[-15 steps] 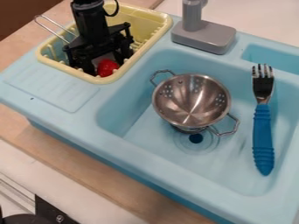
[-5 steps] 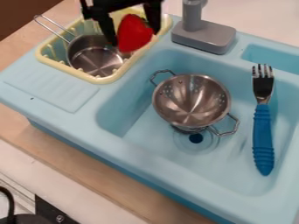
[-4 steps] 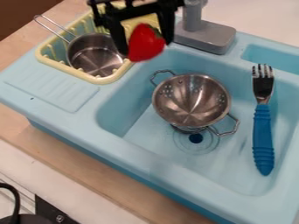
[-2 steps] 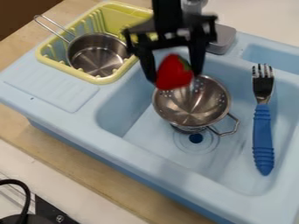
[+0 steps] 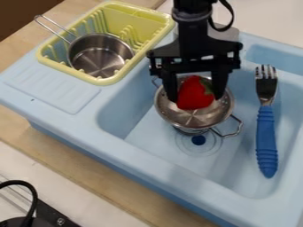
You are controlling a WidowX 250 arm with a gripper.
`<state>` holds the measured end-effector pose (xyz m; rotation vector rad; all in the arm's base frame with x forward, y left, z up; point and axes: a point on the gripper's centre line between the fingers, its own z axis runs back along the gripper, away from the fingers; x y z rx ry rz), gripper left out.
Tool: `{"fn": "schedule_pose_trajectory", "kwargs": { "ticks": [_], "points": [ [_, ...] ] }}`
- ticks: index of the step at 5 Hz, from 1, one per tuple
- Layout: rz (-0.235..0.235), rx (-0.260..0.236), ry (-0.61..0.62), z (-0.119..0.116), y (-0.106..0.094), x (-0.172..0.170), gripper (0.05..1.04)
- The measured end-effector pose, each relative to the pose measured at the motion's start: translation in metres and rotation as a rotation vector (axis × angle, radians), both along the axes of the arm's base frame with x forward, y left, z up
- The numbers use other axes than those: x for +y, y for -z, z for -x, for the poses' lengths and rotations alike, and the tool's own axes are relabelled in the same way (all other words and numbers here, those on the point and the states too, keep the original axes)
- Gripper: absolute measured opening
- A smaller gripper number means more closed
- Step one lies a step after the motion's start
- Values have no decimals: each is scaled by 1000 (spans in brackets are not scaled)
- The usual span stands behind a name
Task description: Mova o morango para dentro do escorredor prata dentro da pia
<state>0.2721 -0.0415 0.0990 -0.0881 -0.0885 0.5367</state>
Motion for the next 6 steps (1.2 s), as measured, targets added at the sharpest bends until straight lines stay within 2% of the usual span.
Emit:
{"fn": "schedule_pose_trajectory", "kwargs": {
  "ticks": [1,2,4,6],
  "points": [
    [12,-20,-2,-2,2,-2,875],
    [25,-15,-7,-2,1,0,1008],
    [25,-24,-68,1,-9,18,1001],
    [5,-43,-136,14,-35,43,1001]
  ]
}}
